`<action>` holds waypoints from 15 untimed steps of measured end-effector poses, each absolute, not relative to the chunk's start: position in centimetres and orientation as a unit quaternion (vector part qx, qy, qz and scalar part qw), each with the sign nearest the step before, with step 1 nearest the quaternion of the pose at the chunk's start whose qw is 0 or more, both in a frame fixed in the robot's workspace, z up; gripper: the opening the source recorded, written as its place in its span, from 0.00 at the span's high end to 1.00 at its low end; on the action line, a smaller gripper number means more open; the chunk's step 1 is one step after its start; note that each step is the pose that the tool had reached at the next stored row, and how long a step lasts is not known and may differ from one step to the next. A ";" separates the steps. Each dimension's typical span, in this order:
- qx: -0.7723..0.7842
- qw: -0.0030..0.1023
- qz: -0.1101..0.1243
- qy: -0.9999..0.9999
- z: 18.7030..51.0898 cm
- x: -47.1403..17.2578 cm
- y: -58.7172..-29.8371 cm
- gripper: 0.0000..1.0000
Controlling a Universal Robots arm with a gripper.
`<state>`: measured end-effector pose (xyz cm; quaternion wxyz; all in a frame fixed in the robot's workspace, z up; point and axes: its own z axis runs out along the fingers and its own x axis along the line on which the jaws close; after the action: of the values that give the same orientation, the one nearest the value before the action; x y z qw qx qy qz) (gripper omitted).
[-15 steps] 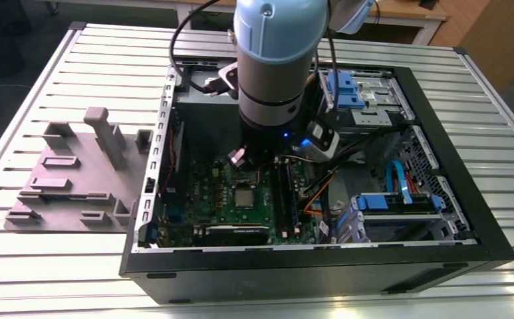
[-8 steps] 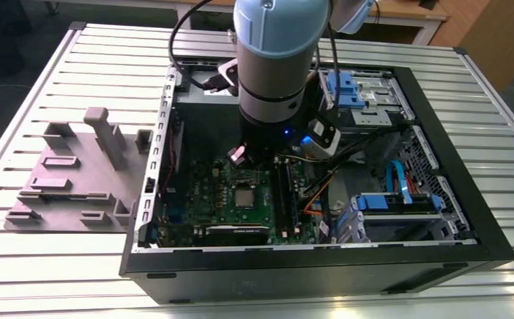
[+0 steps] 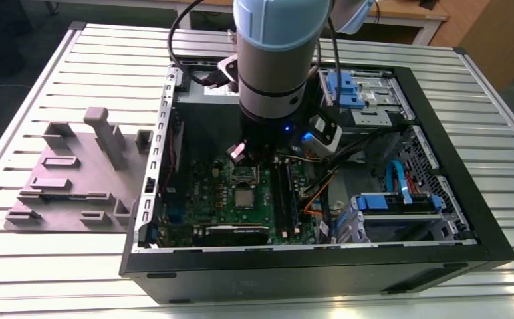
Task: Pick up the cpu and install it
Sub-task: 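Close the cpu cover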
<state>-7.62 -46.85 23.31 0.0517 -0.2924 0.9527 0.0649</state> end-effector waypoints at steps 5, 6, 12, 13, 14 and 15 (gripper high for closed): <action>-0.292 0.052 0.065 0.953 23.4 -7.6 -46.7 0.90; -0.292 0.052 0.065 0.953 23.4 -7.6 -46.6 0.90; -0.292 0.052 0.065 0.953 22.5 -7.4 -45.9 0.90; -0.292 0.052 0.065 0.953 22.4 -7.3 -45.8 0.90; -0.292 0.052 0.065 0.953 22.2 -7.2 -45.7 0.90; -0.292 0.052 0.065 0.953 22.0 -7.1 -45.6 0.90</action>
<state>-7.06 -45.56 22.02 0.0522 -0.2925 0.9526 0.0652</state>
